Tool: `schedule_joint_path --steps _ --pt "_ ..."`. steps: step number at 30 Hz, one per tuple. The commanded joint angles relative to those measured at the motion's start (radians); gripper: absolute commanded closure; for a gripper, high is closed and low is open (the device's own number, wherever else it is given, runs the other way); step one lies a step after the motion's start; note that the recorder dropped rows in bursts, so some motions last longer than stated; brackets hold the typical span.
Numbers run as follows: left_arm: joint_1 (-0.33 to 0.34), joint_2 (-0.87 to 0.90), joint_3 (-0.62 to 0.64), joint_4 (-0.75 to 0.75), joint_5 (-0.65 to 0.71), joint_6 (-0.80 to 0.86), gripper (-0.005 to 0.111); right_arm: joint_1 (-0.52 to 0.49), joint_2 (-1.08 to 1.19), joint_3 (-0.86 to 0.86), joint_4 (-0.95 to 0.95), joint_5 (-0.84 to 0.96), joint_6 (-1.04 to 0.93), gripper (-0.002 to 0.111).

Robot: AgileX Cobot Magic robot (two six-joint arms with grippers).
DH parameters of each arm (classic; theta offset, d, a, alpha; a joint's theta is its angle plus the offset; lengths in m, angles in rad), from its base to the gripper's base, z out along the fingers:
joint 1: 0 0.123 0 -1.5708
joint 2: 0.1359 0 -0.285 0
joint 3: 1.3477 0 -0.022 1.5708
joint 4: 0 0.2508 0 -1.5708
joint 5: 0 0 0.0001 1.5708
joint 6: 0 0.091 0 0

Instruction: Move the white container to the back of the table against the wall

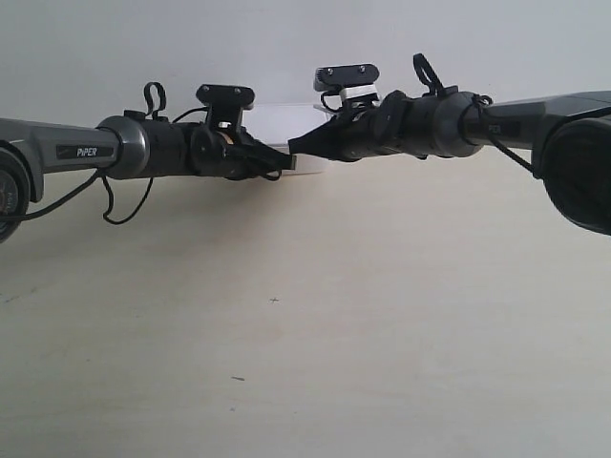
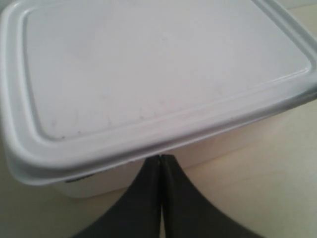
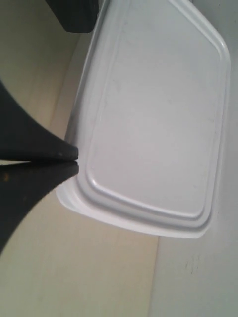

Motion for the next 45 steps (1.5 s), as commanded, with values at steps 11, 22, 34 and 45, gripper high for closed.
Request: schedule_joint_path --steps 11,22,34,45 --pt "-0.002 -0.017 -0.005 -0.006 0.127 0.069 0.107 -0.005 -0.05 -0.008 -0.027 0.074 -0.013 0.108" --pt "0.006 -0.197 0.204 -0.006 0.115 0.134 0.107 -0.005 -0.111 -0.004 -0.1 0.333 -0.012 0.108" --pt "0.003 -1.111 1.131 -0.012 -0.235 -0.011 0.107 -0.005 -0.89 0.72 0.042 0.23 -0.063 0.108" --pt "0.002 -1.983 1.467 -0.012 0.061 -0.03 0.107 -0.003 -1.668 1.127 0.045 0.294 -0.028 0.108"
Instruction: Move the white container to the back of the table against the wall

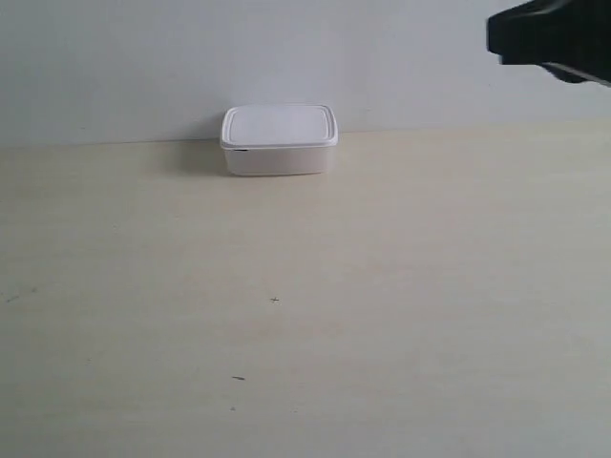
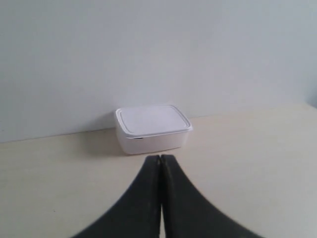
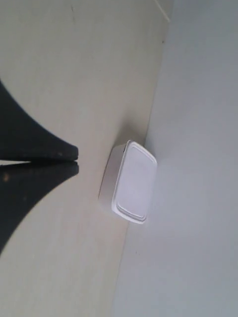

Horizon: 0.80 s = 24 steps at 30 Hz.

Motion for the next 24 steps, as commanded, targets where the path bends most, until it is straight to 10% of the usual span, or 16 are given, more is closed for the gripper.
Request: schedule_joint_path --steps 1,6,15,24 --pt "0.002 -0.274 0.068 -0.006 0.205 -0.007 0.107 -0.003 -0.211 0.112 -0.002 0.069 0.054 0.108" --pt "0.002 -0.458 0.129 -0.001 0.262 -0.003 0.107 -0.003 -0.349 0.22 -0.007 0.099 0.109 0.108" --pt "0.002 -0.396 0.3 0.004 -0.236 0.076 0.107 -0.003 -0.26 0.343 -0.009 -0.345 0.1 0.108" --pt "0.002 -0.338 0.302 0.004 -0.299 0.076 0.107 -0.003 -0.164 0.341 -0.007 -0.346 0.097 0.108"
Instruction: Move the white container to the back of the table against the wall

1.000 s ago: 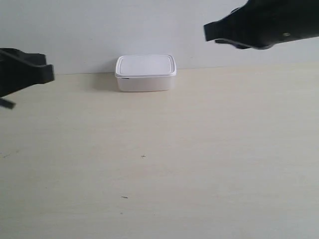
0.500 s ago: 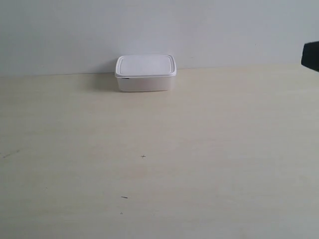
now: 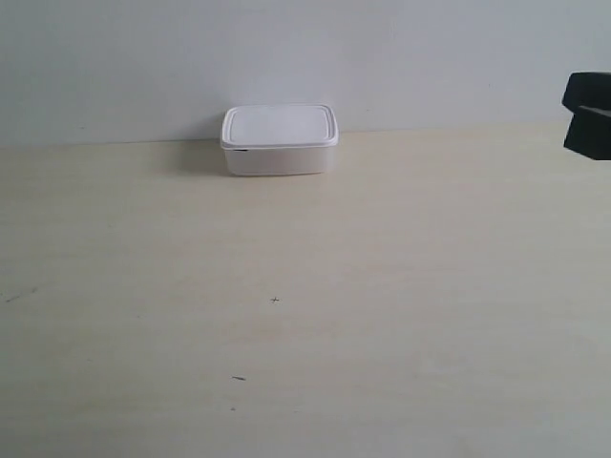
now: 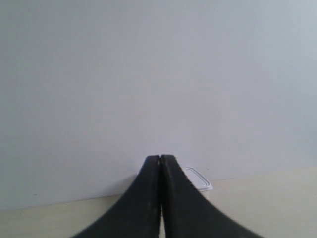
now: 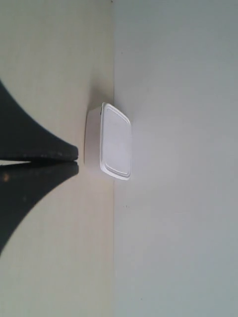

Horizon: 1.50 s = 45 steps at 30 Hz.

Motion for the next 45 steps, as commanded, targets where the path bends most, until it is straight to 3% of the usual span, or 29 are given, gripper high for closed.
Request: schedule_joint_path --steps 1,16,23,34,40,45 --pt "0.002 0.001 0.002 -0.008 0.002 0.005 0.107 -0.003 0.006 0.005 -0.005 0.013 -0.009 0.108" --pt "0.011 -0.009 0.002 -0.008 0.02 0.005 0.107 -0.003 -0.016 0.005 -0.005 0.013 -0.009 0.108" --pt "0.178 -0.085 0.002 -0.005 0.046 0.005 0.107 -0.006 -0.138 0.026 -0.005 0.012 -0.009 0.108" --pt "0.524 -0.202 0.002 -0.005 0.048 0.005 0.107 -0.01 -0.177 0.153 -0.005 0.014 -0.009 0.108" --pt "0.667 -0.233 0.002 -0.005 0.048 0.005 0.107 -0.158 -0.212 0.157 -0.007 0.116 -0.009 0.108" --pt "0.691 -0.233 0.002 -0.005 0.053 0.005 0.107 -0.309 -0.267 0.157 -0.007 0.119 -0.009 0.108"
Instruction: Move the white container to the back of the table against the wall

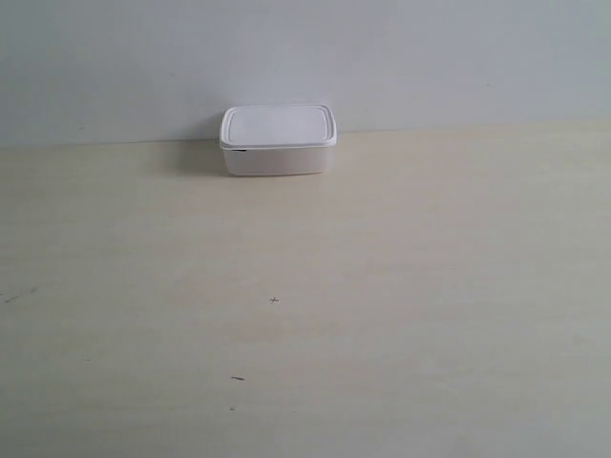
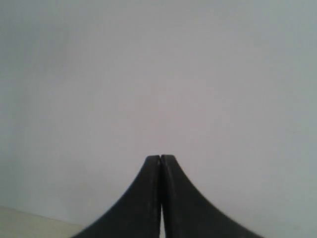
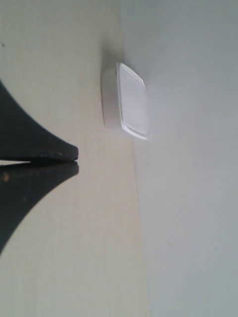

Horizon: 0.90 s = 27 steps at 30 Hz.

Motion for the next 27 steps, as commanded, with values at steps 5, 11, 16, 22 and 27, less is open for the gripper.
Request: schedule_joint_path --steps 5,11,16,22,27 --pt "0.013 -0.007 0.002 -0.003 0.05 0.005 0.107 -0.214 -0.145 0.001 -0.007 0.004 -0.005 0.108" --pt "0.013 -0.007 0.002 -0.003 0.341 0.005 0.107 -0.23 -0.201 0.001 -0.007 0.013 -0.005 0.108" --pt "0.013 -0.007 0.002 -0.003 0.378 0.005 0.107 -0.23 -0.188 0.008 -0.007 0.013 -0.005 0.108" --pt "0.013 -0.007 0.002 -0.005 0.337 0.003 0.107 -0.23 -0.117 0.097 -0.203 -0.338 -0.005 0.108" --pt "0.013 -0.007 0.041 -0.007 0.308 0.003 0.107 -0.23 -0.108 0.12 -0.212 -0.337 -0.005 0.108"
